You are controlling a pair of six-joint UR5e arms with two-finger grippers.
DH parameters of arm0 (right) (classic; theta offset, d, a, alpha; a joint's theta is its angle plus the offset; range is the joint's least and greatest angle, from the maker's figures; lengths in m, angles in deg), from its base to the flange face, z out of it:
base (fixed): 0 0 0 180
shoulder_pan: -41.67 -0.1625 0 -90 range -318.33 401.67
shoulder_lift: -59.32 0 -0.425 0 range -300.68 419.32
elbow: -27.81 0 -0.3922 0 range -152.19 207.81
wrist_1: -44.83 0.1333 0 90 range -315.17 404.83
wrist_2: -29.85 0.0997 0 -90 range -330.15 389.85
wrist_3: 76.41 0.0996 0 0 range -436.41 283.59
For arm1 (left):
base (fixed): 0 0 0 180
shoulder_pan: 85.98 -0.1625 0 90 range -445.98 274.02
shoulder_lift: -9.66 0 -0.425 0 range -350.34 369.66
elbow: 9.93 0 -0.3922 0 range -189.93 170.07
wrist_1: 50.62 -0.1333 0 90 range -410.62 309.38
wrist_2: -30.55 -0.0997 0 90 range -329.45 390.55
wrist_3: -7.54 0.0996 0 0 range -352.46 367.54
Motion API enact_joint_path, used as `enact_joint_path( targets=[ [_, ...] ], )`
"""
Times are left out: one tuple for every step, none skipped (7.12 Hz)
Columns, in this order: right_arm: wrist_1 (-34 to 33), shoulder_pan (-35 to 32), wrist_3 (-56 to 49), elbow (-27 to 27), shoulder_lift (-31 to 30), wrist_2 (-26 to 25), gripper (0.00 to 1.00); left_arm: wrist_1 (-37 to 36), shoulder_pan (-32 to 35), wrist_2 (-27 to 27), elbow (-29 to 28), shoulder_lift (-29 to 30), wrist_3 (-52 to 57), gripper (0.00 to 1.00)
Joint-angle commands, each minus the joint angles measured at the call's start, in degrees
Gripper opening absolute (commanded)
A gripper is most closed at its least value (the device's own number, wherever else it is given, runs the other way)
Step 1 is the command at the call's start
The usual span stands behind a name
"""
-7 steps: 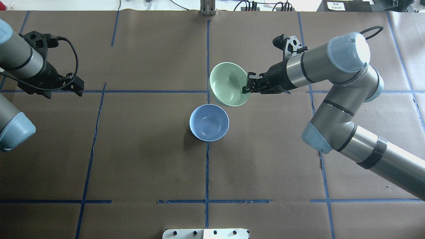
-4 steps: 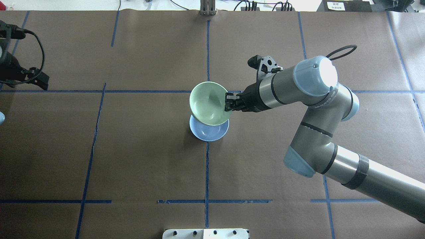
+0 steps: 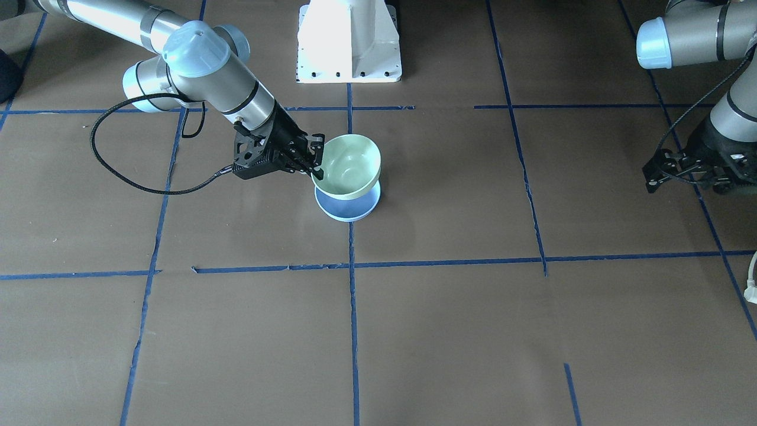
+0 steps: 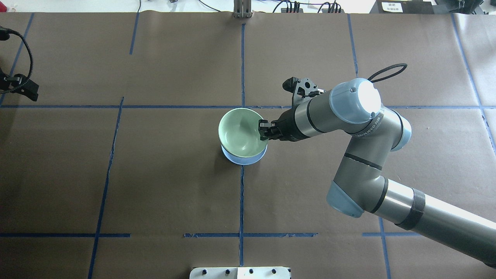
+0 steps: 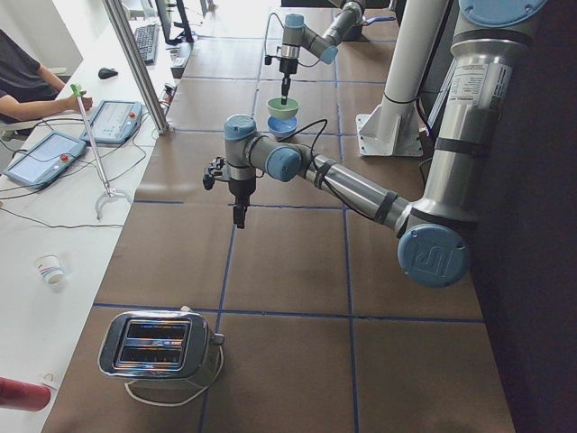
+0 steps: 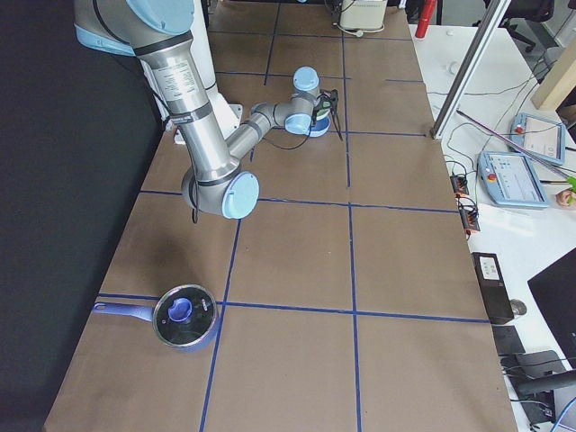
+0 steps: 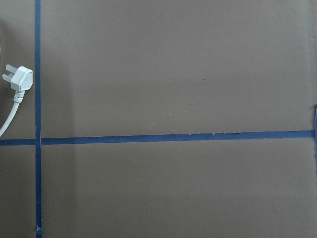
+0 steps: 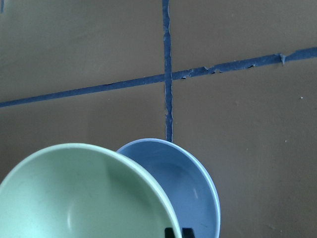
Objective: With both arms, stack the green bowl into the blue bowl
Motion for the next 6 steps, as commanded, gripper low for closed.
enact_joint_path(
  targets=[
    [-0.4, -0.7, 0.0, 0.1, -0.3, -0.3, 1.0, 0.0, 0.3, 1.1, 0.0, -0.1, 0.0, 1.0],
    [-0.4, -2.0, 0.0, 0.2, -0.4, 0.2, 1.0, 0.0, 0.3, 1.3, 0.0, -0.1, 0.0, 1.0],
    [-1.5, -4.2, -0.3, 0.8, -0.7, 1.1, 1.0, 0.0, 0.5, 1.3, 0.0, -0.2, 0.0, 1.0],
    [-7.9, -6.5, -1.7, 2.7, -0.8, 2.3, 1.0, 0.0, 1.8, 1.3, 0.0, -0.7, 0.6, 1.0],
    [-12.9, -8.5, -7.3, 4.3, -1.1, 2.8, 1.0, -0.1, 3.3, 1.3, -0.1, -1.7, 6.1, 1.0],
    [-20.9, -10.0, -13.6, 6.8, -1.9, 2.8, 1.0, -0.1, 5.5, 1.3, -0.1, -3.2, 10.5, 1.0]
  ],
)
